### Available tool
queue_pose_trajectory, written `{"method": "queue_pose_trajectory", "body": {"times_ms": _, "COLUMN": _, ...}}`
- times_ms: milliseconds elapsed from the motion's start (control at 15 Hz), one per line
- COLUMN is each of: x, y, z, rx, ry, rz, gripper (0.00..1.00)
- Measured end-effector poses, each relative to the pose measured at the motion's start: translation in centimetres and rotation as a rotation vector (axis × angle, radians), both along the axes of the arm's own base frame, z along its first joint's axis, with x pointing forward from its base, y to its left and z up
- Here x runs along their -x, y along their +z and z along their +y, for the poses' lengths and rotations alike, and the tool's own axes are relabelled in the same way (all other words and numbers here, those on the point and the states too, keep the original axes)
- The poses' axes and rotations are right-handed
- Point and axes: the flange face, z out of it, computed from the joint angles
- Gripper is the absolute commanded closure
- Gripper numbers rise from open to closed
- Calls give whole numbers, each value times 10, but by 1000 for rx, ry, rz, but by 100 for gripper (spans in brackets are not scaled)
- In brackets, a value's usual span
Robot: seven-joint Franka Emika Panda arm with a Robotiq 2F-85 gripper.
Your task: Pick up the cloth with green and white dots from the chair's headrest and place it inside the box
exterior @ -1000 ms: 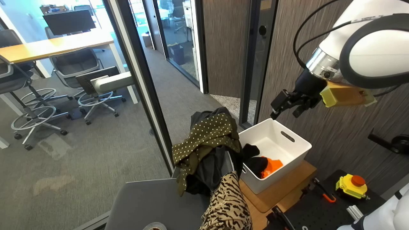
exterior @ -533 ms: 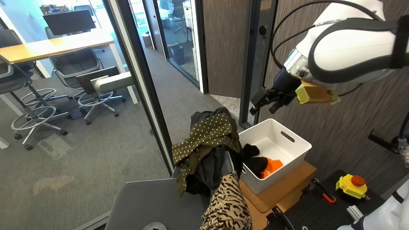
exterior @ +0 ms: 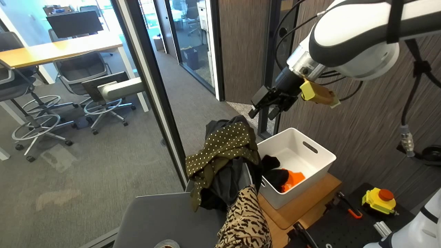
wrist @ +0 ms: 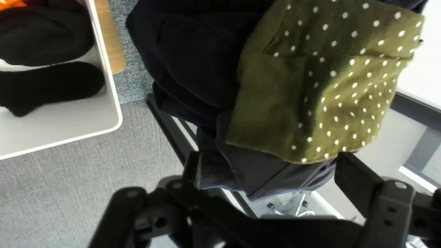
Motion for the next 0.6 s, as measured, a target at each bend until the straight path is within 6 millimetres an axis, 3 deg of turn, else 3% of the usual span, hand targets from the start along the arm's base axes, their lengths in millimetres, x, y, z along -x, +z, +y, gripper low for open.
{"method": "queue_pose_trajectory", "body": {"times_ms": 267, "x": -7, "y": 11, "z": 23, "rx": -65, "ry": 95, "rz": 41, "gripper": 0}}
{"method": "queue_pose_trajectory", "body": {"times_ms": 600, "x": -18, "y": -8, "z": 54, "rx": -56, "ry": 180, "rz": 143, "gripper": 0}}
